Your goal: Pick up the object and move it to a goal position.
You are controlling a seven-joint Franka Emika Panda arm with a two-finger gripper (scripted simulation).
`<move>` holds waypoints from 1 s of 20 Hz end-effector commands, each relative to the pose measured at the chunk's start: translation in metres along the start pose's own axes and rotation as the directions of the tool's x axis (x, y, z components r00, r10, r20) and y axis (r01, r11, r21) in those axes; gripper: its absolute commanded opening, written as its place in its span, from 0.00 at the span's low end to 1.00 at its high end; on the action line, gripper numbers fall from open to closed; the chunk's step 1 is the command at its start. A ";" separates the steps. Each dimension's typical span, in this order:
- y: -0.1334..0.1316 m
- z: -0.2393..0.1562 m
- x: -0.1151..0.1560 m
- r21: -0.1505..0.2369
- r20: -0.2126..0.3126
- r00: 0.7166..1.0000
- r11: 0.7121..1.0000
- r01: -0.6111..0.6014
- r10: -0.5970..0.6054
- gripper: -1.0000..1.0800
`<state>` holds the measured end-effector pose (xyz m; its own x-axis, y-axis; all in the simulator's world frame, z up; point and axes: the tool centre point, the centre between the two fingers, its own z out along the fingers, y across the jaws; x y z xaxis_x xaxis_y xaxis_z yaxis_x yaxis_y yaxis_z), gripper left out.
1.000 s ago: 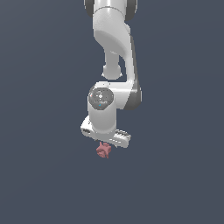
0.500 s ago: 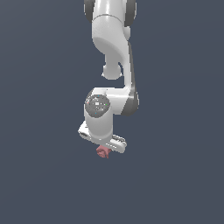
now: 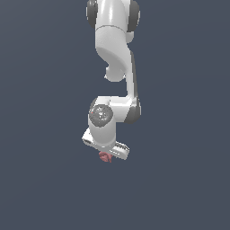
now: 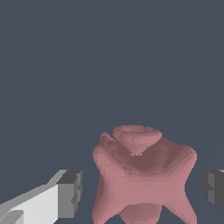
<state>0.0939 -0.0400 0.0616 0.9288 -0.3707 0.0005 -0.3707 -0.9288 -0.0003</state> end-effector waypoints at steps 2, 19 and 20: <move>0.000 0.017 -0.001 0.000 0.001 1.000 1.000 -0.001 0.001 0.96; 0.000 0.021 0.001 0.000 0.001 1.000 1.000 -0.001 0.001 0.00; 0.000 0.020 0.001 0.000 0.001 1.000 1.000 -0.001 0.001 0.00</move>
<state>0.0946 -0.0400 0.0407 0.9283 -0.3718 -0.0004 -0.3718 -0.9283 0.0001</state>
